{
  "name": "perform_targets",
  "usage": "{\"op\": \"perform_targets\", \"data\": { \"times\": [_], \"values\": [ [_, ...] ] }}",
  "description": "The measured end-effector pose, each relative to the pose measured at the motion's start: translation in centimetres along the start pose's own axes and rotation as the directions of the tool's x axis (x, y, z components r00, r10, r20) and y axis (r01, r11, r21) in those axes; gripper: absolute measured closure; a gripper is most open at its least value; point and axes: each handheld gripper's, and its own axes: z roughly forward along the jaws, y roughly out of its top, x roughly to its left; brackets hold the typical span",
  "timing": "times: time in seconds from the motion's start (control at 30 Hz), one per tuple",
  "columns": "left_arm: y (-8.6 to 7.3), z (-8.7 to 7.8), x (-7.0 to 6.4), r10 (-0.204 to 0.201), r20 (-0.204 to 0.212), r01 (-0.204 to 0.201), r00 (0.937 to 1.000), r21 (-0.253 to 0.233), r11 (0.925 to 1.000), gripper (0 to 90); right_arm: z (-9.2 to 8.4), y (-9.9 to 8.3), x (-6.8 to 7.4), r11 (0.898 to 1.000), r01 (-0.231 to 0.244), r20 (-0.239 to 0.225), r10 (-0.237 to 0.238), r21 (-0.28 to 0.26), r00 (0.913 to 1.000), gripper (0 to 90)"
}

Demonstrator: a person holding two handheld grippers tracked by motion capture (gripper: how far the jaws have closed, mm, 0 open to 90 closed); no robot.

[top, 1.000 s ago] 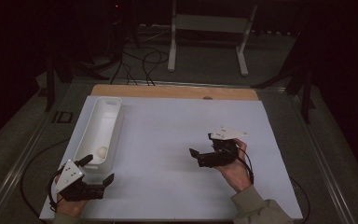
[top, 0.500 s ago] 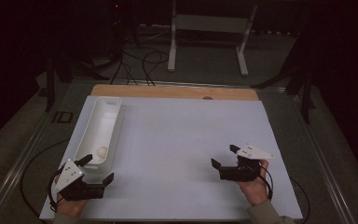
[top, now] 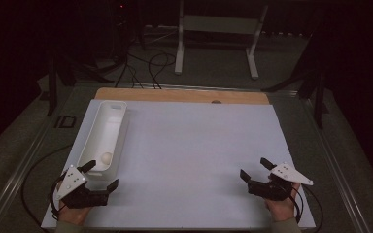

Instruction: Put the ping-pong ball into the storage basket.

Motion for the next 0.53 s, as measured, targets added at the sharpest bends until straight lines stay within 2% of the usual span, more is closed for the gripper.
{"op": "perform_targets", "data": {
  "times": [0.13, 0.2, 0.53],
  "values": [
    [0.0, -0.09, 0.09, -0.006, -0.003, 0.006, 1.0, 0.002, 1.0, 0.1, -0.48, -0.42, -0.26, 1.0, 0.001, 0.009, -0.001, -0.012, 1.0, 8.4],
    [-0.01, -0.13, 0.15, -0.012, -0.003, 0.012, 0.9999, -0.001, 0.9999, 0.1, -0.61, -0.65, -0.2, 1.0, 0.019, 0.019, -0.019, -0.009, 0.9996, 8.4],
    [0.05, -0.11, 0.36, -0.021, -0.008, 0.021, 0.9997, 0.006, 0.9998, 0.0, -0.83, -0.84, 0.24, 0.999, 0.042, 0.022, -0.041, -0.027, 0.9989, 8.4]
  ]
}}
